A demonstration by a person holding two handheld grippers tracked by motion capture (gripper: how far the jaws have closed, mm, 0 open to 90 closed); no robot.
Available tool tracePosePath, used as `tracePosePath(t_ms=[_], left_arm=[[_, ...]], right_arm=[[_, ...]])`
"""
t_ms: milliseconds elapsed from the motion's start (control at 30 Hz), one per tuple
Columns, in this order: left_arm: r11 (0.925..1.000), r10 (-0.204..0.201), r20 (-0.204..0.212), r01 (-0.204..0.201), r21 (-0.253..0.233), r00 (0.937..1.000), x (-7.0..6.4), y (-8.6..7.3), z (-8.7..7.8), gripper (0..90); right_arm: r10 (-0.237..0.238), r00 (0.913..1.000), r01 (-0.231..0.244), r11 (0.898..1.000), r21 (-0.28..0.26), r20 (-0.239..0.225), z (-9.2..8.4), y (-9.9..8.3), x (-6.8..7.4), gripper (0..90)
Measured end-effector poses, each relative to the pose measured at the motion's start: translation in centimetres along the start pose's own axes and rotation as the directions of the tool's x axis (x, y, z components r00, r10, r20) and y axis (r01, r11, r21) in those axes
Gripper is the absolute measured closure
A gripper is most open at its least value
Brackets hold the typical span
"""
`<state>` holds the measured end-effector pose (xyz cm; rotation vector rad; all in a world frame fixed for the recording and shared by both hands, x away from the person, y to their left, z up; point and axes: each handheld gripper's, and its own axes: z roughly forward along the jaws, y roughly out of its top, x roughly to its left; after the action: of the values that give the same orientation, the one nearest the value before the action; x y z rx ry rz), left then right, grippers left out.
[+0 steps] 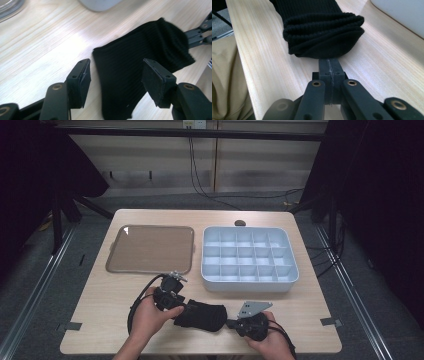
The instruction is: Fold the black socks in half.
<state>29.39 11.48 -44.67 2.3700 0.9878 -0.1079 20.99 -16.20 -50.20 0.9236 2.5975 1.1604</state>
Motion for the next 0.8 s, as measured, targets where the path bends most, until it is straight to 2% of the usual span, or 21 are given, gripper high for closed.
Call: tracePosePath(t_ms=[133, 200, 600, 800], left_arm=[[0.9995, -0.03, -0.01, 0.03, -0.001, 0.9995, 0.7, -0.8, -0.3, 40.3], [0.9997, -0.023, -0.011, 0.023, 0.003, 0.9997, 0.9, -0.9, -0.3, 40.3], [0.9985, -0.053, -0.016, 0.053, 0.015, 0.9985, 1.4, -1.8, 0.5, 41.5], [0.9982, -0.052, -0.024, 0.053, 0.027, 0.9984, 1.7, -2.1, 0.8, 42.3]], right_arm=[[-0.002, 1.0, 0.002, 1.0, -0.002, -0.001, 0.0, 0.0, 0.0, 90.0], [-0.001, 1.0, 0.001, 1.0, -0.001, -0.001, 0.0, 0.0, 0.0, 90.0], [0.0, 1.0, 0.0, 1.0, -0.004, 0.0, 0.0, 0.0, 0.0, 90.0], [0.002, 1.0, -0.002, 1.0, -0.005, -0.002, 0.0, -0.1, 0.0, 90.0]])
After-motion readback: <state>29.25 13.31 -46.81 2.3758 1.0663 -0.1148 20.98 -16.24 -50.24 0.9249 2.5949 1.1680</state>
